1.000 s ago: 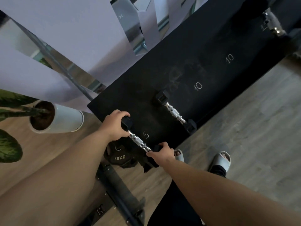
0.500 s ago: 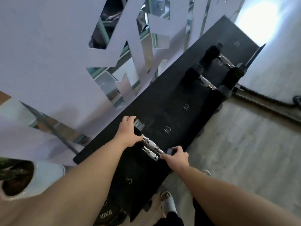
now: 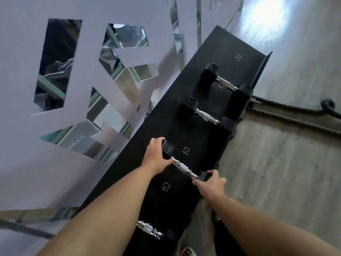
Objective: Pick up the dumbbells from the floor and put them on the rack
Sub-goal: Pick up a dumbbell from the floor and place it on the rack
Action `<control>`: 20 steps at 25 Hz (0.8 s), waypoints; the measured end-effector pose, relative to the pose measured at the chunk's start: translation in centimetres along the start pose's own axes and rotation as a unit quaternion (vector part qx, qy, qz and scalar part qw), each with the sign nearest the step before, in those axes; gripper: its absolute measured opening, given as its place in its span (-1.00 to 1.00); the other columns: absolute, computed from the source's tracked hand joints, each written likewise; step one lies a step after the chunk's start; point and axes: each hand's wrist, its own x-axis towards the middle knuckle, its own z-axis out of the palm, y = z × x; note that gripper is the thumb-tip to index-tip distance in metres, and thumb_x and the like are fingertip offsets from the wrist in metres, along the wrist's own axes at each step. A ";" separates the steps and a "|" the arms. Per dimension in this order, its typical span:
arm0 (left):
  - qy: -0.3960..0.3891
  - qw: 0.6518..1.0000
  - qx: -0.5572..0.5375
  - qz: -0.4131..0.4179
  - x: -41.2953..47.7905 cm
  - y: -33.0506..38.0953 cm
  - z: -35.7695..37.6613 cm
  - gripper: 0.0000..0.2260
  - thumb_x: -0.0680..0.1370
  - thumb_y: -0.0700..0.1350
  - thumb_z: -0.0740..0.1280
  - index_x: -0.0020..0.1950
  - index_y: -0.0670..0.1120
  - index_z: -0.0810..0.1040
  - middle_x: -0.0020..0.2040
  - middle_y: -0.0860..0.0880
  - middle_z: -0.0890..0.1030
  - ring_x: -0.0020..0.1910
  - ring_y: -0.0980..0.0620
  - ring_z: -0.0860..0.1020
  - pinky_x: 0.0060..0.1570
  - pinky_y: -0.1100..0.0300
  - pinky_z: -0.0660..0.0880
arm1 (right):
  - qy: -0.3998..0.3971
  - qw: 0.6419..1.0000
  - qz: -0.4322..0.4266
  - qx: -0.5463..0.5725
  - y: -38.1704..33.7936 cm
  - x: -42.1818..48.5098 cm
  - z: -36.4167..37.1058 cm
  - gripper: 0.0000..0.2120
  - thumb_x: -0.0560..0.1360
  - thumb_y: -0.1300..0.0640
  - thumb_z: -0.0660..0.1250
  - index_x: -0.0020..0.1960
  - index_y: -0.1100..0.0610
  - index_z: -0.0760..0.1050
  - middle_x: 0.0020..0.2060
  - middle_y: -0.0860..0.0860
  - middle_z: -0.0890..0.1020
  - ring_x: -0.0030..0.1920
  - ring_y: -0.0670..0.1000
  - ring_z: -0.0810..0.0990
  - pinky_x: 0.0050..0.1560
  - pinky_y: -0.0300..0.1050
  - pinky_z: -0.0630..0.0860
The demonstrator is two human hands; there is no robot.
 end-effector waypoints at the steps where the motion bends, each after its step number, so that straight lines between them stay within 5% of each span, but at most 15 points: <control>1: -0.004 1.000 0.009 0.000 1.7 0.8 0.1 -0.19 0.38 -0.08 0.64 0.53 0.00 0.32 0.35 0.00 0.40 0.32 -0.02 0.47 0.33 0.02 0.49 | -0.002 1.000 0.004 0.006 -0.7 1.5 -0.4 -0.35 0.42 0.00 0.59 0.40 0.04 0.37 0.15 0.04 0.21 -0.17 0.03 0.60 -0.07 -0.09 0.59; 7: 0.008 0.999 0.026 -0.028 9.3 2.4 1.0 -0.16 0.39 -0.07 0.63 0.57 -0.02 0.29 0.40 0.00 0.39 0.37 -0.01 0.44 0.37 0.04 0.46 | -0.006 1.000 -0.013 -0.007 -4.6 8.7 -1.2 -0.35 0.43 -0.04 0.58 0.39 0.02 0.34 0.19 0.05 0.22 0.09 0.19 0.61 0.02 -0.09 0.57; 12: -0.028 0.996 0.033 -0.080 12.4 2.3 3.0 -0.17 0.42 -0.09 0.62 0.60 0.03 0.27 0.56 0.04 0.34 0.50 -0.04 0.39 0.45 0.00 0.40 | 0.008 0.998 -0.007 -0.062 -5.6 12.3 -2.0 -0.45 0.54 0.03 0.51 0.43 0.05 0.36 0.41 0.16 0.24 0.41 0.24 0.31 0.30 0.01 0.46; 16: -0.103 0.989 0.045 -0.100 12.4 1.9 5.0 -0.09 0.46 0.01 0.58 0.68 0.08 0.12 0.69 0.01 0.08 0.62 -0.12 0.22 0.53 -0.08 0.28 | -0.004 0.995 -0.015 -0.096 -3.7 11.9 -1.8 -0.37 0.53 -0.11 0.50 0.48 0.00 0.31 0.43 0.15 0.25 0.45 0.26 0.30 0.38 0.06 0.42; 20: -0.081 0.991 0.028 -0.105 13.0 1.4 5.5 -0.18 0.51 -0.02 0.54 0.66 0.08 0.17 0.69 0.02 0.11 0.63 -0.10 0.20 0.55 -0.07 0.26 | -0.008 0.997 0.005 -0.074 -3.4 12.8 -1.9 -0.46 0.53 -0.05 0.51 0.40 -0.02 0.35 0.35 0.12 0.29 0.32 0.25 0.45 0.29 0.05 0.49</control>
